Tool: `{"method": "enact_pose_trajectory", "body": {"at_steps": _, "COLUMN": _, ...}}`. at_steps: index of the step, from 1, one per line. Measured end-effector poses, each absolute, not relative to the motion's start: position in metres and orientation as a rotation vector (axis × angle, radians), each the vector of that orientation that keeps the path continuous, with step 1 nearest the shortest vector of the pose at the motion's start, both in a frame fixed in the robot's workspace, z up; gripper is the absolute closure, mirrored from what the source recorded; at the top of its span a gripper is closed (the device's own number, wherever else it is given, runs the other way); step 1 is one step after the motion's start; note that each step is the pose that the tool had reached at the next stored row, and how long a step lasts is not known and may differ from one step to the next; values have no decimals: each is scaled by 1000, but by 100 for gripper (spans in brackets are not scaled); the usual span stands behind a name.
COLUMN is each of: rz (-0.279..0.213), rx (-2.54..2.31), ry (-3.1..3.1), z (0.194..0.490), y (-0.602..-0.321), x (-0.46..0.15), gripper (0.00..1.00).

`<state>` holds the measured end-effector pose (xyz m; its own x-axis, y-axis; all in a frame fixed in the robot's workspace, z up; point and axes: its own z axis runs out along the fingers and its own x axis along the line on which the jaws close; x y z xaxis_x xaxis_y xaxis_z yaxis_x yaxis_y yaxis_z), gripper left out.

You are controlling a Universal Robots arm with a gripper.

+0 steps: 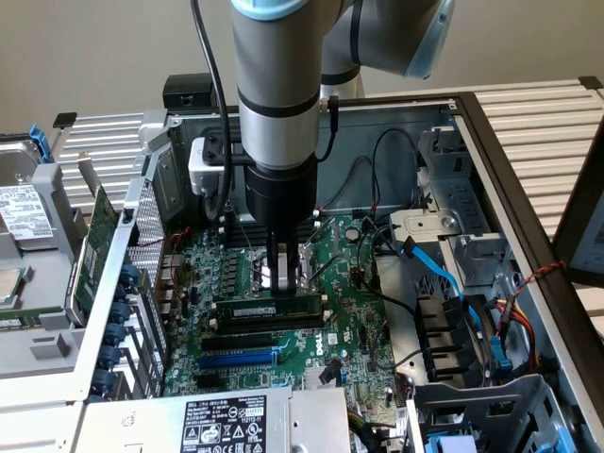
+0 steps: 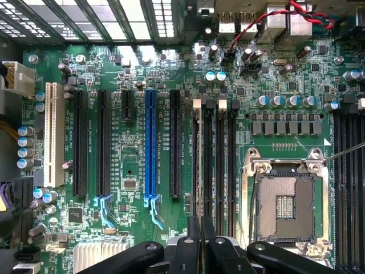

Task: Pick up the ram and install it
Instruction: 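Insert the ram into the slot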

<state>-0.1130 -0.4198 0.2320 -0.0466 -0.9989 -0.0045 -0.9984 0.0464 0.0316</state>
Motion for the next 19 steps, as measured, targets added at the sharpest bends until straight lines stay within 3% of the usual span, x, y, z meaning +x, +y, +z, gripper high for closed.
{"method": "enact_pose_trajectory", "body": {"at_steps": 19, "rz": -41, "rx": 2156, "ry": -2259, "z": 231, "y": -421, "x": -113, "gripper": 87}}
